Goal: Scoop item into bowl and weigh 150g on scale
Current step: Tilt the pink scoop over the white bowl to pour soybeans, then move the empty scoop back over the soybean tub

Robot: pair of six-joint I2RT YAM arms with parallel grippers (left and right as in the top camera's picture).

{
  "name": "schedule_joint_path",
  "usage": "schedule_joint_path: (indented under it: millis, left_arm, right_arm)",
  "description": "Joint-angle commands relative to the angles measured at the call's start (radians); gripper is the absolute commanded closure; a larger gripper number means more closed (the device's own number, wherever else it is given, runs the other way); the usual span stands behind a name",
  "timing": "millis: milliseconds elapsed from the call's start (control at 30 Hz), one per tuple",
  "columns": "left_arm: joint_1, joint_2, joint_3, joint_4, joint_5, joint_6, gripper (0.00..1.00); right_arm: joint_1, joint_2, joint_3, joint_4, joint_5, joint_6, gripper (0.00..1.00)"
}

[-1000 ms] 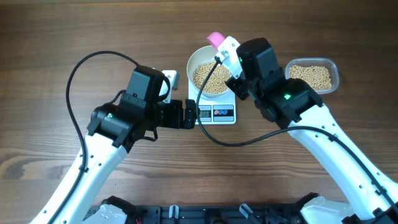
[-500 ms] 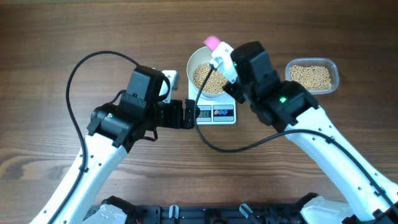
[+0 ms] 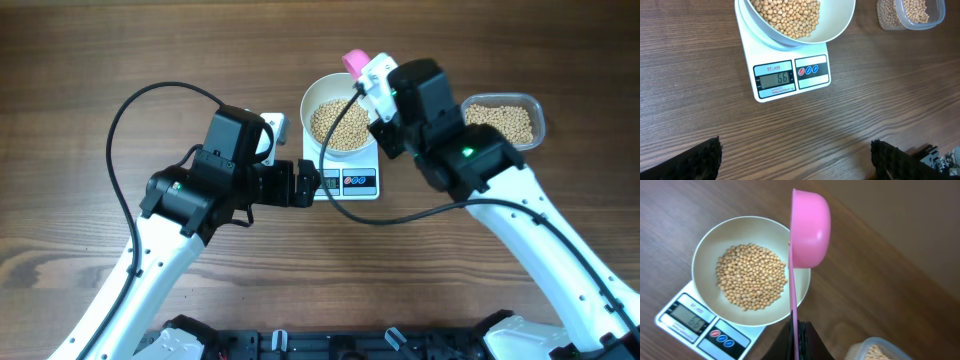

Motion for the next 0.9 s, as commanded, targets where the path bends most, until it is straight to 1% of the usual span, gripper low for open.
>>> schedule_joint_path:
  millis: [0, 67, 100, 200, 267, 367, 433, 467, 500, 533, 567, 600, 667, 867]
  left_arm:
    - [-0.005, 0.004, -0.004, 0.002, 0.009, 0.021, 0.0]
    - [-0.005, 0.004, -0.004, 0.003, 0.009, 0.021, 0.0]
    - [-0.005, 0.004, -0.004, 0.002, 0.009, 0.021, 0.0]
    - [-0.005, 0.004, -0.004, 0.002, 0.009, 0.021, 0.0]
    - [-0.005, 0.004, -0.004, 0.002, 0.008, 0.021, 0.0]
    - [-0.005, 0.004, -0.004, 0.002, 0.009, 0.021, 0.0]
    - [-0.005, 0.004, -0.004, 0.002, 0.008, 0.021, 0.0]
    - [-0.005, 0.004, -0.004, 0.002, 0.008, 0.021, 0.0]
    - [-0.005, 0.004, -0.004, 0.002, 0.009, 0.021, 0.0]
    - [-0.005, 0.004, -0.004, 0.002, 0.009, 0.021, 0.0]
    - [-0.005, 0.004, -0.004, 0.002, 0.009, 0.021, 0.0]
    - [-0.005, 0.004, -0.004, 0.002, 0.009, 0.021, 0.0]
    - [-0.005, 0.004, -0.004, 0.002, 0.008, 0.021, 0.0]
    - [-0.005, 0.004, -0.004, 0.002, 0.009, 0.021, 0.0]
  right_arm:
    - [-0.009, -0.019, 0.021, -0.029, -0.098, -0.099, 0.96]
    - [-0.008, -0.019, 0.021, -0.022, 0.008, -0.074, 0.96]
    - [-0.008, -0.019, 0.021, -0.02, 0.024, -0.054, 0.96]
    - [-0.008, -0.019, 0.021, -0.02, -0.014, -0.005, 0.96]
    - [-0.006, -0.019, 0.021, -0.032, -0.064, -0.029, 0.96]
    - [-0.006, -0.019, 0.021, -0.029, -0.005, -0.032, 0.96]
    - [-0.006, -0.019, 0.021, -0.004, 0.027, 0.024, 0.96]
    - [-0.006, -0.019, 0.021, 0.008, -0.005, 0.045, 0.96]
    - [0.0, -0.019, 0.021, 0.01, -0.076, 0.024, 0.96]
    - [0.008, -0.019, 0.021, 0.002, -0.131, -0.03, 0.96]
    - [0.027, -0.019, 0.02, -0.012, -0.084, -0.095, 0.96]
    - [0.029, -0.019, 0.02, 0.004, 0.048, -0.045, 0.96]
    - [0.027, -0.019, 0.02, 0.025, 0.105, 0.0, 0.96]
    - [0.027, -0.019, 0.02, 0.01, -0.035, -0.01, 0.96]
